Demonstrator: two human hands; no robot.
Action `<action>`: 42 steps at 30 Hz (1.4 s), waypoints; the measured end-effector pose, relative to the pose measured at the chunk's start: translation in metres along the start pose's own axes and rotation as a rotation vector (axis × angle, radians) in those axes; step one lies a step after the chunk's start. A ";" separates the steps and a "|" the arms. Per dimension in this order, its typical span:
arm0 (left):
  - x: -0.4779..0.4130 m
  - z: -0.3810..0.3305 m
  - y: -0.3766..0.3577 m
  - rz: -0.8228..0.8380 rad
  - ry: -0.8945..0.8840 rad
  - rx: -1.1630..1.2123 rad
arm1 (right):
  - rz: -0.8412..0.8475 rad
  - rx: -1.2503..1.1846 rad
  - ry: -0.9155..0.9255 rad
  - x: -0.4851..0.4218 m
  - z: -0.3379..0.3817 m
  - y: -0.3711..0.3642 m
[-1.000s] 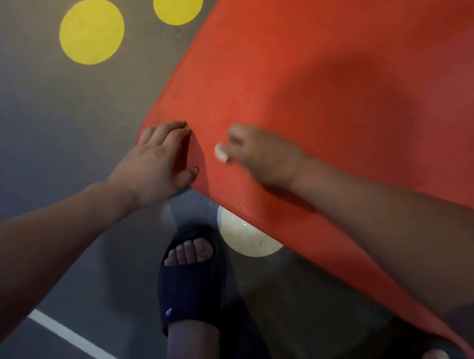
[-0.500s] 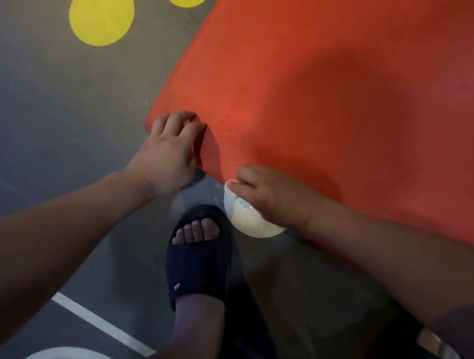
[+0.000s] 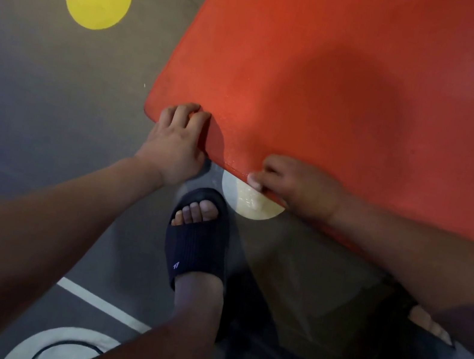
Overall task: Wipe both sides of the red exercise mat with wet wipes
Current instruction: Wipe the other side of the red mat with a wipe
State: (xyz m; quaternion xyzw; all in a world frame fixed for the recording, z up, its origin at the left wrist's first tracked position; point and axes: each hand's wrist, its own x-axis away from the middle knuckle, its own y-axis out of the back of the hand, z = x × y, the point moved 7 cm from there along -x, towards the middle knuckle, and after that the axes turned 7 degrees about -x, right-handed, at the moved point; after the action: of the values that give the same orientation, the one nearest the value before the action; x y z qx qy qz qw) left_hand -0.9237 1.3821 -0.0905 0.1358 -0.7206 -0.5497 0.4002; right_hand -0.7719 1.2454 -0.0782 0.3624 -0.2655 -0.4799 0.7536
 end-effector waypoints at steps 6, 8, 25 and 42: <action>0.000 -0.001 0.006 -0.002 0.059 0.051 | -0.166 -0.031 -0.304 0.008 -0.042 0.015; -0.001 0.000 0.006 -0.004 0.056 0.055 | -0.014 -0.057 -0.183 0.023 -0.002 -0.006; -0.017 0.052 0.021 -0.157 0.204 0.111 | -0.170 0.007 -0.183 -0.081 -0.069 0.034; -0.032 0.074 0.027 -0.154 0.259 0.241 | -0.444 -0.022 -0.565 -0.136 -0.155 0.097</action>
State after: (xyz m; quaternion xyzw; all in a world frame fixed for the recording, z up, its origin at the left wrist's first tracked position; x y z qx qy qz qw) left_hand -0.9499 1.4625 -0.0856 0.3072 -0.7112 -0.4663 0.4272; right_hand -0.6590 1.4421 -0.0996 0.2561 -0.3728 -0.7161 0.5316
